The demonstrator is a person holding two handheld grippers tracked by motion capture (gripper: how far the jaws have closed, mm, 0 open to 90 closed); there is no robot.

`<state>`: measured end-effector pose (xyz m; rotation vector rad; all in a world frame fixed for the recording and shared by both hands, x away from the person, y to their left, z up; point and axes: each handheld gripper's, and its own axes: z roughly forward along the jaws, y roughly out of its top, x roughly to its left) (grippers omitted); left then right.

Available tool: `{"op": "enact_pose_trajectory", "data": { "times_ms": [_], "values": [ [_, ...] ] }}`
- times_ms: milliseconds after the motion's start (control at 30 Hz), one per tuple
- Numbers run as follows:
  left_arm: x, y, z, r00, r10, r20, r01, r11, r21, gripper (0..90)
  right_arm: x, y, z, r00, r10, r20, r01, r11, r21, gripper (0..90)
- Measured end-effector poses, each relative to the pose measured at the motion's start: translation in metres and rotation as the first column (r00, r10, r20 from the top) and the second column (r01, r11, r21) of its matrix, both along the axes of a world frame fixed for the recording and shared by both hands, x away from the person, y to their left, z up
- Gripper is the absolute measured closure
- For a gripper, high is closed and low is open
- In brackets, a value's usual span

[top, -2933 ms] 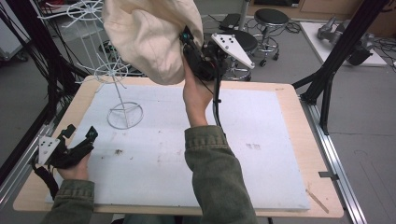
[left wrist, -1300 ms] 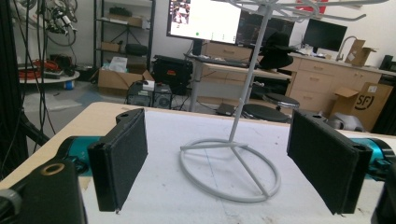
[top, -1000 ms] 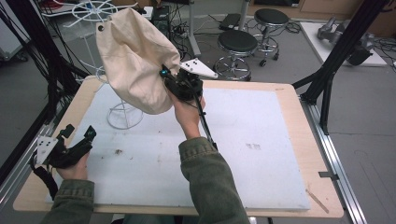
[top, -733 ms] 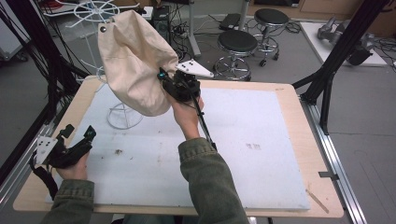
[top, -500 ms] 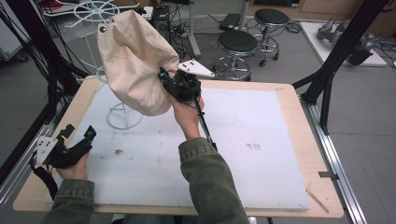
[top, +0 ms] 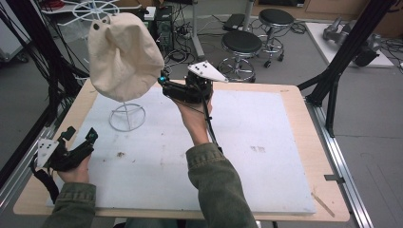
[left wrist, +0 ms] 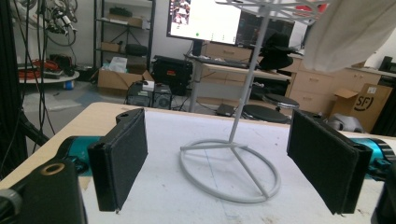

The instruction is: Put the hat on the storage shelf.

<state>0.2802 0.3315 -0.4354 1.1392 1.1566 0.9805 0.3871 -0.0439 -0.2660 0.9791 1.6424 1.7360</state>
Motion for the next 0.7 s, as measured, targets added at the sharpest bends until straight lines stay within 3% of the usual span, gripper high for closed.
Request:
{"op": "enact_pose_trajectory", "data": {
  "times_ms": [267, 700],
  "values": [
    [0.0, -0.001, 0.0, 1.0, 0.002, 0.003, -0.002, 1.0, -0.008, 20.4, -0.01, -0.022, -0.01, 0.9998, -0.014, -0.015, 0.013, 1.0, -0.024, 3.9],
    [-0.001, -0.001, 0.0, 1.0, -0.002, -0.002, 0.002, 1.0, -0.001, 20.4, -0.015, -0.054, -0.023, 0.9989, -0.038, -0.028, 0.039, 0.999, 0.028, 4.0]
  ]
}}
